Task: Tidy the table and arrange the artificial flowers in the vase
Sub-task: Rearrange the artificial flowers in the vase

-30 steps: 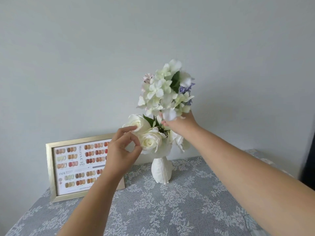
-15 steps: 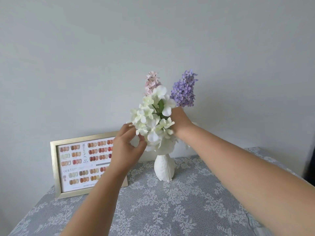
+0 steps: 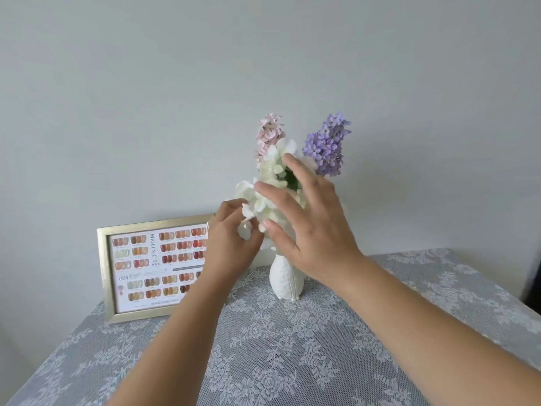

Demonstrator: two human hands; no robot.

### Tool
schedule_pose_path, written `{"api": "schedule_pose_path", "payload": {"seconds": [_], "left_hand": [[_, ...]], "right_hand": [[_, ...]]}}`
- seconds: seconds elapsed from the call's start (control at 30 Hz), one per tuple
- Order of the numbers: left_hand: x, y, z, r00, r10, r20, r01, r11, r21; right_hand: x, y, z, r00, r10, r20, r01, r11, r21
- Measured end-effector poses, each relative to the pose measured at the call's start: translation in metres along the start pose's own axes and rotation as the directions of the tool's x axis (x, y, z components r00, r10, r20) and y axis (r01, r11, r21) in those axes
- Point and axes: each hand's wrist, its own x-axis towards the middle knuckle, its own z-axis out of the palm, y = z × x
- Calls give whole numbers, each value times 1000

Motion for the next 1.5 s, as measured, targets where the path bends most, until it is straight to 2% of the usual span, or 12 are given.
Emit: {"api": "schedule_pose_path", "payload": {"seconds": [0.23,0.5,0.7,0.8,0.93,1.03,1.1,1.17,1.23,1.3,1.37,1.5], "left_hand": [[1,-3,-5,999,-25,21,25,1000,4],[-1,-5,-4,999,-42,31,43,999,-23],[-2,-7,-8,996,-29,85,32,999,-38],[0,-8,-8,995,7,100,-3,999,-37],[4,-7,-5,984,123,132,-121,992,-26],[7,-10,-7,977,134,166,-129,991,-39],[8,-15,-12,978,117,174,-107,992,-67],[6,-19,-17,986,80,145,-56,985,-164],[4,-22,-18,997,-38,74,61,939,-337],[3,-27,-17,976,-218,-1,196,879,-435],[4,-29,-13,950,-312,5,288,871,-399],[5,-23,0,959,-227,171,268,923,-276]], "right_hand": [[29,32,5,984,96,152,-93,995,-29],[25,49,17,905,176,388,-210,977,46],[34,51,17,885,196,423,-231,973,31],[45,50,18,895,215,390,-264,962,76],[51,46,24,819,245,519,-307,951,36],[52,49,20,791,235,564,-323,944,60],[52,54,13,798,199,569,-299,950,87],[51,58,3,850,156,504,-271,949,163],[53,62,-7,923,168,347,-275,918,287],[55,66,-8,943,235,235,-304,896,324],[56,68,-2,923,270,273,-341,903,262],[50,65,20,888,226,402,-294,949,116]]}}
